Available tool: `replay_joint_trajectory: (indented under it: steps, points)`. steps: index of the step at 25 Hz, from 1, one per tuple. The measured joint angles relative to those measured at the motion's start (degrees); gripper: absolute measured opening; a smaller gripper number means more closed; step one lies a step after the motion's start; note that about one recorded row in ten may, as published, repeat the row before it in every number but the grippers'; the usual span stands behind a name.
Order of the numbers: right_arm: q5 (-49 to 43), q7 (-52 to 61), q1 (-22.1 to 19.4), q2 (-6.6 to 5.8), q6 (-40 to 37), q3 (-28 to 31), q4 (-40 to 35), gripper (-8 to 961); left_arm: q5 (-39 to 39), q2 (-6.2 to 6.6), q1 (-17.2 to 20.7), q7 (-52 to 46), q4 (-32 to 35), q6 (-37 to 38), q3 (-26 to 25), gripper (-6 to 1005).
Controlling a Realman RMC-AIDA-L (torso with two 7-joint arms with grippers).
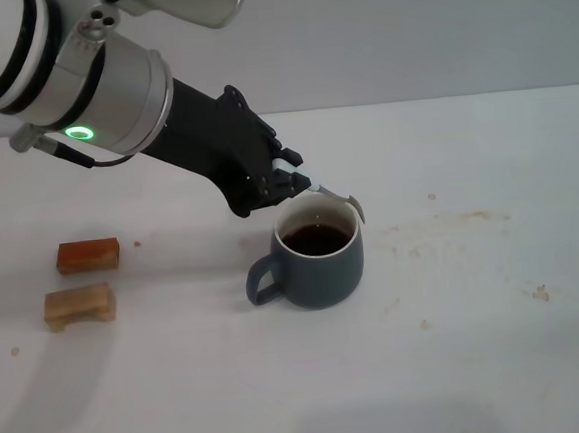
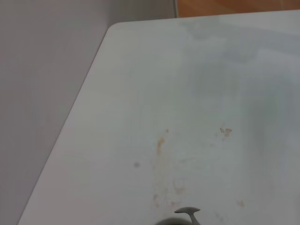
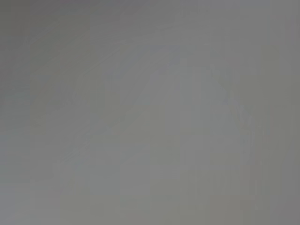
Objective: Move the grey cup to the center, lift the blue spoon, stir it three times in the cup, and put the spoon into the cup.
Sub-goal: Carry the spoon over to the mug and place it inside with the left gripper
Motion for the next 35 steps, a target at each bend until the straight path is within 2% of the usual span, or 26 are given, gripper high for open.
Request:
replay_joint_trajectory:
  steps: [6,11,15,24,35]
  points:
    - [0.04,0.0,-3.06,0.0,-1.41,-2.73,2.94,13,-0.02,0.04,0.94,2.23,0.38,-0.35,-0.48,178]
    - [-0.04,-1.09,-6.41,0.0,-4.95,-7.45,5.23,13,-0.02,0.06,1.57,5.45,1.65,-0.23,-1.33,179]
    - [0.0,-1.55,-8.95,0.0,-7.12,-11.27,7.17,13,-0.01,0.06,1.11,9.04,4.66,0.32,-3.34,179]
    - [0.69,-4.0,-11.73,-0.01,-8.62,-14.7,10.6,12,0.0,0.17,0.2,15.5,12.01,0.84,-8.5,177]
    - [14.38,-20.45,-12.17,-0.19,-14.91,-21.78,11.94,12,-1.04,0.2,0.75,21.8,21.88,3.45,-9.71,178]
